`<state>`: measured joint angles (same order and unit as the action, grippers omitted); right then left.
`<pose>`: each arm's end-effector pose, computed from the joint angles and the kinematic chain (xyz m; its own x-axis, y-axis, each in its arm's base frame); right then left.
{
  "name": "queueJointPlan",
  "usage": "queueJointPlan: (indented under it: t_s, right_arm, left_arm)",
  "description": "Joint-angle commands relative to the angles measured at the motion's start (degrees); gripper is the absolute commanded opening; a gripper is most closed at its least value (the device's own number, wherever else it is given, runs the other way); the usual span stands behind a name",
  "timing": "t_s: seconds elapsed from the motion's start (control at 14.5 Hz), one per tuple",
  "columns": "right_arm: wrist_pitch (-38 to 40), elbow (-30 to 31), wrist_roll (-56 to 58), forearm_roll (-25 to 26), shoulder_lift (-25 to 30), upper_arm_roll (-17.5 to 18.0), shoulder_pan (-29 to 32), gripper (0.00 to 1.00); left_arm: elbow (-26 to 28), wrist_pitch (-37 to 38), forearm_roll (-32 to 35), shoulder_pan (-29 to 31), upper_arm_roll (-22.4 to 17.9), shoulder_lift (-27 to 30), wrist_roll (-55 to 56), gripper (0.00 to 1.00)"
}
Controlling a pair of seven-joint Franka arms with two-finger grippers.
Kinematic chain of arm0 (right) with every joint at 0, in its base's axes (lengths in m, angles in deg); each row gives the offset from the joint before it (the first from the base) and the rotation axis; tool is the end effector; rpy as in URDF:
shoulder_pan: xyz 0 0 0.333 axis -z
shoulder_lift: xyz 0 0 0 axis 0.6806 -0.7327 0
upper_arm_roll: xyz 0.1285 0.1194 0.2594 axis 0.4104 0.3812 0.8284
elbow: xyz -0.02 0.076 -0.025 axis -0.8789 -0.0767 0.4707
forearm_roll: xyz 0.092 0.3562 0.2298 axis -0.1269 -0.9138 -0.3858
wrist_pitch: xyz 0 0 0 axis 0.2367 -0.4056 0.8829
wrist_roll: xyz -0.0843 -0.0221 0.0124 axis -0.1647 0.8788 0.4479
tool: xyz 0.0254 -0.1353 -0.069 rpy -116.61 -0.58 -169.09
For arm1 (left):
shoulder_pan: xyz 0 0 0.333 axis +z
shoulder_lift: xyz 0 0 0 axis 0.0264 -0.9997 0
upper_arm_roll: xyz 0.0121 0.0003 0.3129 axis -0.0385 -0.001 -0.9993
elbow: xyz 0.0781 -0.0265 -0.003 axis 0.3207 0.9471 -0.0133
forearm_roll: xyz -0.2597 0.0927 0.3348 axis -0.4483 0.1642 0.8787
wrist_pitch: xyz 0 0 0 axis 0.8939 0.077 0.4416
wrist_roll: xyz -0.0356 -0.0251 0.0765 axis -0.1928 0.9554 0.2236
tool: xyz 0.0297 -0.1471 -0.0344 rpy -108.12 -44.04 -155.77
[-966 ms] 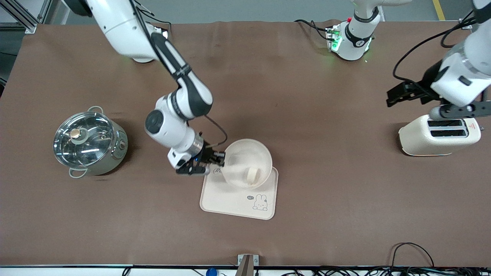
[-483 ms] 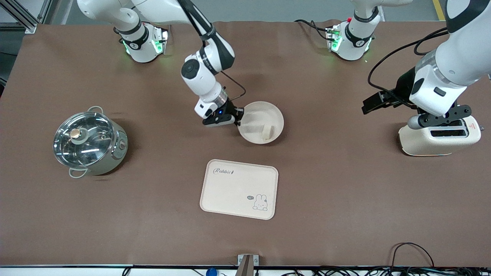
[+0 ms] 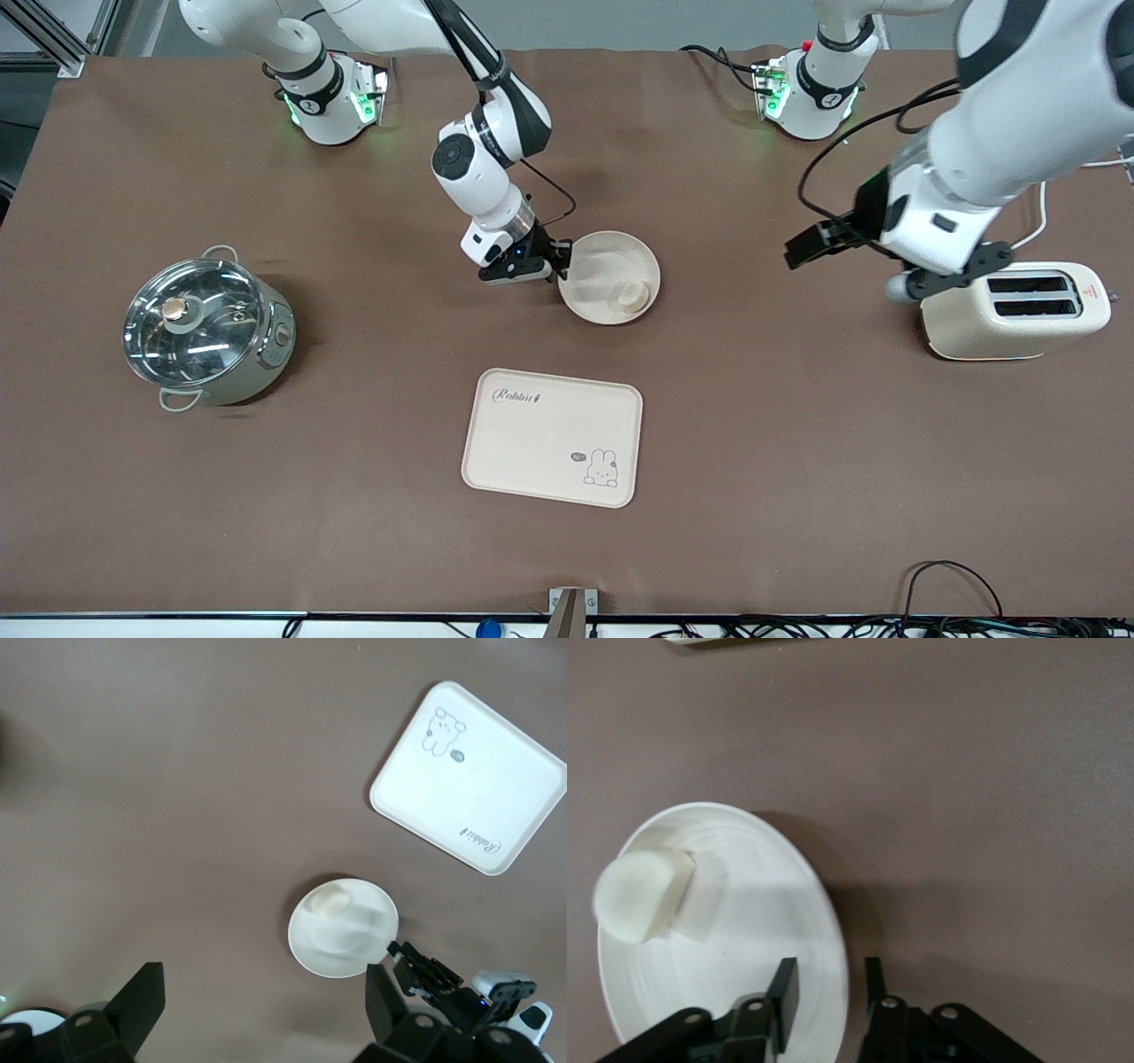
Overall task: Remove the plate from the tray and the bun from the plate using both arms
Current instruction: 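Release the plate and withdraw the right gripper while the left gripper reaches the bun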
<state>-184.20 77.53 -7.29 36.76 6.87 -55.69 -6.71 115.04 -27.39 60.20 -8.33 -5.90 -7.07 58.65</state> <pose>0.4206 0.4705 0.1281 0.9943 -0.0542 0.0917 -0.0155 -0.9255 -0.3785 0.5945 -0.2450 0.5315 0.9285 0.3359 -0.1581 0.3561 -0.9263 0.1233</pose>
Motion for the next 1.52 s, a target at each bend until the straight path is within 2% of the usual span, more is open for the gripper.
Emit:
queueJointPlan:
  t_s: [0.0,0.14,0.28,0.41,0.48,0.55,0.69,0.83,0.97,1.03,1.17,1.31,1.45]
  right_arm:
    - [8.96,-5.17,1.04,-1.35,0.03,-0.62,3.79,1.00]
    - [11.72,-7.55,3.23,1.28,1.69,-1.84,6.17,1.00]
    - [15.83,-10.88,4.12,4.26,1.88,-7.62,7.32,1.00]
    - [29.76,-20.34,3.95,11.54,1.53,-14.04,9.33,1.00]
    - [35.23,-25.18,3.86,14.88,1.27,-15.37,10.56,1.00]
    - [38.50,-28.10,4.12,17.35,1.18,-15.65,12.75,1.00]
    - [39.24,-29.01,7.35,21.05,1.26,-15.56,17.59,1.00]
    - [42.03,-29.62,13.50,21.77,1.88,-15.65,22.15,1.00]
    - [48.95,-32.07,15.81,22.29,3.80,-16.52,24.98,1.00]
    - [53.34,-33.74,15.81,23.86,4.68,-17.83,25.77,1.00]
    - [60.48,-36.90,16.69,27.73,6.61,-18.03,29.71,1.00]
    - [66.72,-37.18,17.48,28.54,9.60,-18.02,32.18,1.00]
    - [70.86,-36.92,17.74,28.54,12.94,-16.89,37.10,1.00]
  left_arm:
    - [5.00,-4.22,-0.05,-0.04,2.26,2.51,4.25,1.00]
    - [5.97,-6.86,0.03,-0.04,4.55,2.34,9.34,1.00]
    - [7.72,-8.98,0.03,-0.04,5.78,2.68,10.94,1.00]
    - [11.66,-12.65,0.03,-0.04,6.49,4.61,13.30,1.00]
    - [14.47,-15.29,0.03,0.05,7.54,5.84,14.62,1.00]
    - [17.37,-17.05,0.03,0.13,8.42,7.07,14.90,1.00]
    - [22.99,-21.00,0.03,0.05,10.08,9.44,15.33,1.00]
    - [28.19,-26.28,0.12,0.05,12.46,10.94,16.74,1.00]
    - [31.18,-28.31,2.74,0.05,15.27,10.77,17.36,1.00]
    - [32.68,-29.45,5.72,-0.04,16.67,10.25,17.36,1.00]
    - [33.92,-29.73,13.71,-0.04,20.01,6.57,15.87,1.00]
    - [33.75,-29.81,21.79,-0.39,22.74,-0.01,14.20,1.00]
    - [30.96,-29.99,27.08,-0.66,23.98,-7.65,14.02,1.00]
